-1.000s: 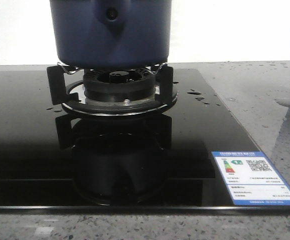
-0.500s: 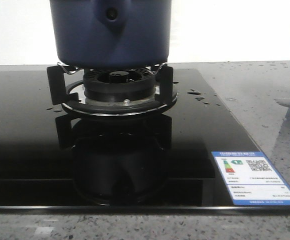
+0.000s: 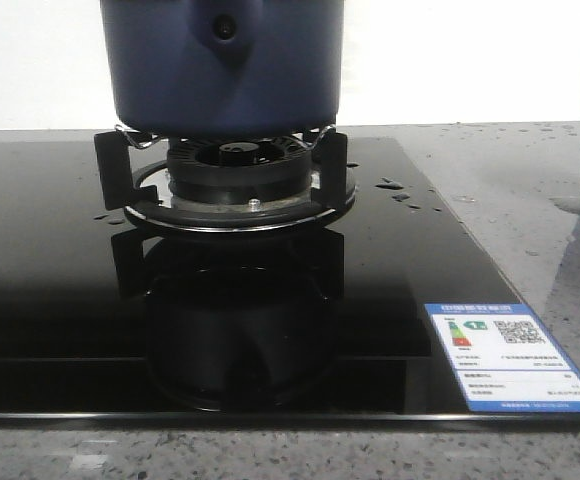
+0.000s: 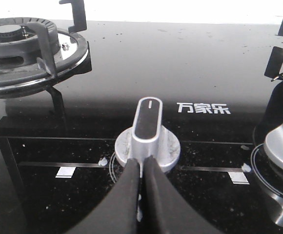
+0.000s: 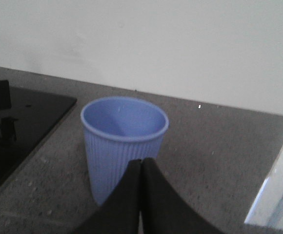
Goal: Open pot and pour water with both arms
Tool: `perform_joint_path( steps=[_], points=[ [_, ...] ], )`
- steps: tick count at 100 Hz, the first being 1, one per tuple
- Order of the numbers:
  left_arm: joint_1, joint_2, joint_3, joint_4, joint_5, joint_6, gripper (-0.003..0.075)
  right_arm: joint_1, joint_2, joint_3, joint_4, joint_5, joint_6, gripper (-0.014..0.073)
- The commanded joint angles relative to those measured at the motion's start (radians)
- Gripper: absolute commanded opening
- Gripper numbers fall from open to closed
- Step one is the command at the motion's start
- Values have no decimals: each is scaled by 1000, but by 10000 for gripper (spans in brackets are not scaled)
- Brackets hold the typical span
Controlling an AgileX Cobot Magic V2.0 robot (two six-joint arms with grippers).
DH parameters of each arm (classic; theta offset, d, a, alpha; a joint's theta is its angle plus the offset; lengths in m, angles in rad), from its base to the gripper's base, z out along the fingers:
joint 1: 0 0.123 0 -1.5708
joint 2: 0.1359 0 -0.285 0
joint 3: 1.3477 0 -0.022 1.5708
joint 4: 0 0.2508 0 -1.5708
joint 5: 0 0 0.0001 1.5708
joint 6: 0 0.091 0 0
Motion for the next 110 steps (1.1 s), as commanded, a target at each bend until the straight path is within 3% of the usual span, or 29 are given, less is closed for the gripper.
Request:
perform_joint_path(
  steps=[1,20,26,51,110],
  points=[
    [2,-25,34,-12,-41,-9,-19,2,-59,57,64,-38,1,-74],
    [2,-25,34,-12,-41,-9,-19,-3,-231,270,128,-42,1,-74],
    [2,-25,34,-12,-41,-9,-19,-7,-269,262,138,65,-5,-74],
    [2,-25,34,-12,-41,-9,-19,-22,-286,266,239,197,-5,-74],
    [2,-25,34,-12,-41,-9,-19,-22,-325,266,276,197,-16,-74]
  ],
)
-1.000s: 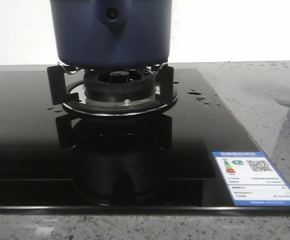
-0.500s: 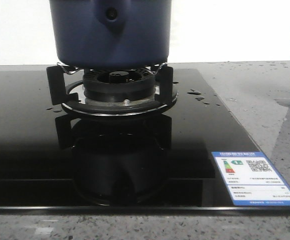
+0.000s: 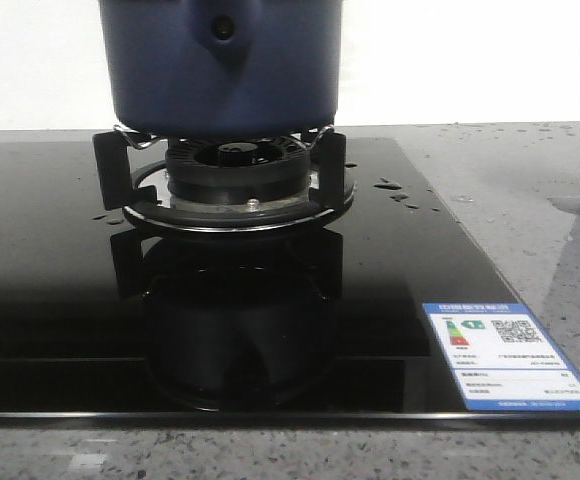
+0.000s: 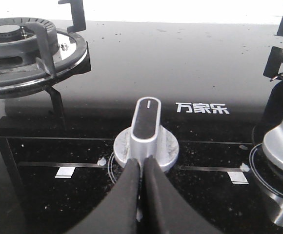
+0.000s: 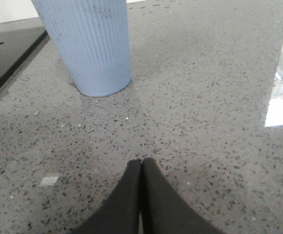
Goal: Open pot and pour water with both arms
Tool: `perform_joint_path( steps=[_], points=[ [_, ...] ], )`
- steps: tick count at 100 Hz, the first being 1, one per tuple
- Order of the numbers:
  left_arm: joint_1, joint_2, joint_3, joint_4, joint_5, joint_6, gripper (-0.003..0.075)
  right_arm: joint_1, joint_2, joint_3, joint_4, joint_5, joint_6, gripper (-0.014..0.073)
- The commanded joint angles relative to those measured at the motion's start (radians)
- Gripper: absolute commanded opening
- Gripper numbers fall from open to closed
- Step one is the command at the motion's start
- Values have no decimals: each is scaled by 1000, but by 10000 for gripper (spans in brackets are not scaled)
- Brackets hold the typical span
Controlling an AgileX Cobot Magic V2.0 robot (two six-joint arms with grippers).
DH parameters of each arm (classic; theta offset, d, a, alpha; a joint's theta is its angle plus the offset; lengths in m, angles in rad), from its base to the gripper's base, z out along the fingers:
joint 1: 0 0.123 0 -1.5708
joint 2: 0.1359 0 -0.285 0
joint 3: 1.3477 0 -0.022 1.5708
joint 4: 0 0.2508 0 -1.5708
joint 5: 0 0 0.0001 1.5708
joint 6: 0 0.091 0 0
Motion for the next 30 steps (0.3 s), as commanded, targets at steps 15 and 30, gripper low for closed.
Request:
perform_joint_path(
  steps=[15,30],
  points=[
    [2,-25,34,-12,-42,-9,-19,-6,-37,27,-1,-47,-12,-74],
    [2,-25,34,-12,-42,-9,-19,-8,-37,27,-1,-47,-12,-74]
  ],
)
